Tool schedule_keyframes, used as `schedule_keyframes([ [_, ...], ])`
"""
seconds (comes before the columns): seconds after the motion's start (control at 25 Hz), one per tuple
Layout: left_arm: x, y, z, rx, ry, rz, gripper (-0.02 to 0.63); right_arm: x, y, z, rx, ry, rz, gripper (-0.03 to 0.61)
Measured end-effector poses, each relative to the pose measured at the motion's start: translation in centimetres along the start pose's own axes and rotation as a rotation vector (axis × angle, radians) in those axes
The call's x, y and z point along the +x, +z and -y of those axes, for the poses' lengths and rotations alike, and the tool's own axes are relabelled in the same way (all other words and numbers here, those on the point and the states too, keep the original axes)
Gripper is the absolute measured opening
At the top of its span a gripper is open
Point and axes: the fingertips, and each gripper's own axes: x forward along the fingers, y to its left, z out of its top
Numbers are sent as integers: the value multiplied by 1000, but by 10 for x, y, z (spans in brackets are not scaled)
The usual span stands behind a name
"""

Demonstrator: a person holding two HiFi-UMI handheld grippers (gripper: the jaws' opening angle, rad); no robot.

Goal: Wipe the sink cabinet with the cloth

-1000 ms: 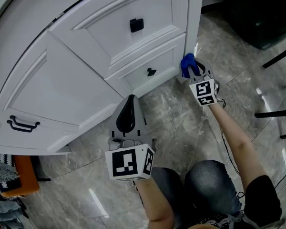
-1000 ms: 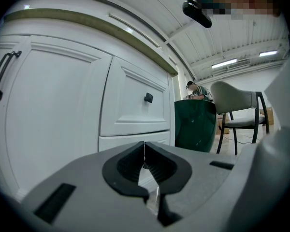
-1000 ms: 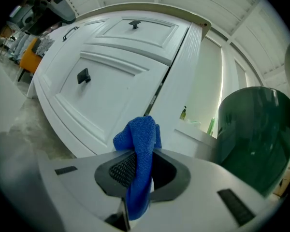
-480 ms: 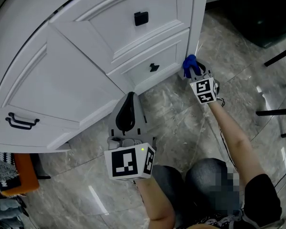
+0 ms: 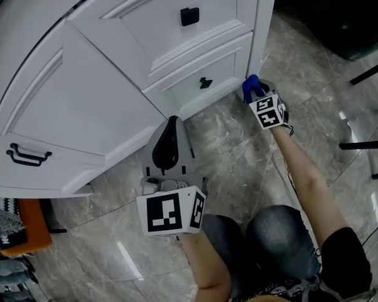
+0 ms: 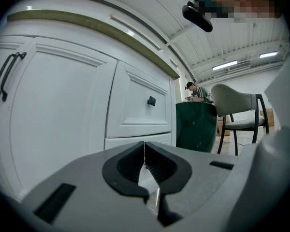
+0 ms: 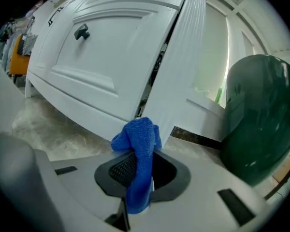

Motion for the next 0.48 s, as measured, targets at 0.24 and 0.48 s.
schedule_keyframes([
  [0.24, 1, -1, -2, -10, 10, 0, 6, -17, -4, -4, 68, 3, 40, 60],
  [0.48, 10, -5, 3, 66, 8, -30, 6, -88, -3, -7, 326, 41, 179, 60],
])
